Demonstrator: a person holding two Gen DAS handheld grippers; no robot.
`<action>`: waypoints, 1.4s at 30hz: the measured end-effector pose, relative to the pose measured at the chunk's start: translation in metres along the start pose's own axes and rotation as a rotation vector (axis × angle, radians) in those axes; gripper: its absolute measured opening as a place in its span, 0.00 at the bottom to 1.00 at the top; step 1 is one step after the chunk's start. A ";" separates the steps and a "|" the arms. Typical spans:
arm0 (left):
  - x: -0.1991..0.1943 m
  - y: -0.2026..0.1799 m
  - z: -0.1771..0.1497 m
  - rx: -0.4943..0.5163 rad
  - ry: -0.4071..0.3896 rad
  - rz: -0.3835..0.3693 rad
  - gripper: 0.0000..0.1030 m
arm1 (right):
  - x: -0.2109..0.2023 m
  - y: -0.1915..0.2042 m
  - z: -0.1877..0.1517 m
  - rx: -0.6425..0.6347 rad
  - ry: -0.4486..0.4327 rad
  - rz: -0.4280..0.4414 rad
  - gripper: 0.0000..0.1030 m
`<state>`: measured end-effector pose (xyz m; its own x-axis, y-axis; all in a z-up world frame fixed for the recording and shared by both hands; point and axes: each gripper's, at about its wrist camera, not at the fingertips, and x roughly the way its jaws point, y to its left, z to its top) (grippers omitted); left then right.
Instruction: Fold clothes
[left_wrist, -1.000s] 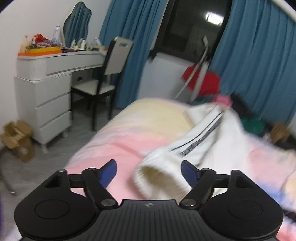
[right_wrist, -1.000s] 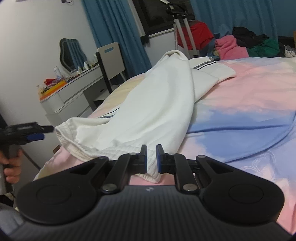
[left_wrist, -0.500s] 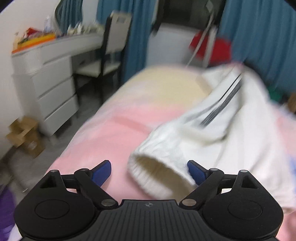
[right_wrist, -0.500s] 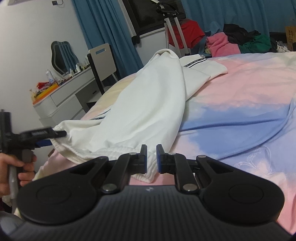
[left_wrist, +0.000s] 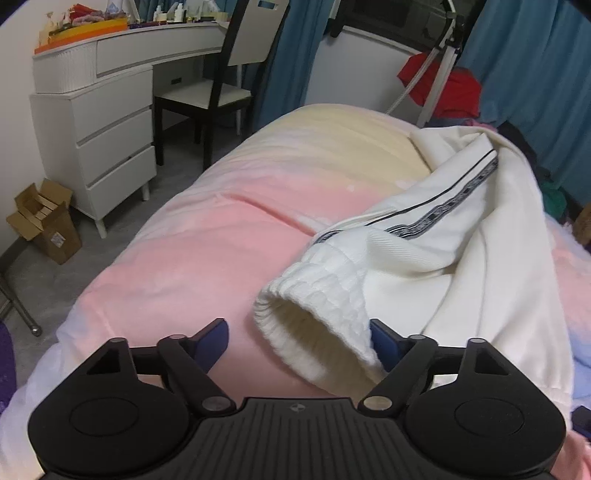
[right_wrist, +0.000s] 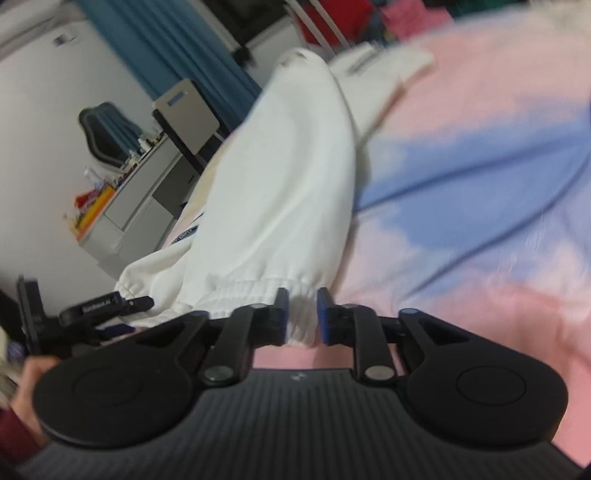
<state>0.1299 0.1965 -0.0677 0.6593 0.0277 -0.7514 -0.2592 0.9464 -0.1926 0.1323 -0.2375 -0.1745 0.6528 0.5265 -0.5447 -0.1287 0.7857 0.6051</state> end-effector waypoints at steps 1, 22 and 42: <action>-0.001 -0.001 0.000 -0.003 -0.002 -0.009 0.75 | 0.002 -0.004 0.000 0.026 0.007 0.009 0.42; 0.003 0.007 -0.005 -0.113 0.017 -0.153 0.62 | 0.025 -0.037 -0.006 0.309 0.087 0.230 0.59; 0.020 0.018 -0.001 -0.323 -0.075 -0.170 0.50 | 0.035 -0.014 0.004 0.188 -0.022 0.212 0.25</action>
<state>0.1378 0.2140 -0.0868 0.7587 -0.0866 -0.6457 -0.3428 0.7897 -0.5087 0.1598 -0.2314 -0.1992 0.6428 0.6635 -0.3829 -0.1244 0.5836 0.8025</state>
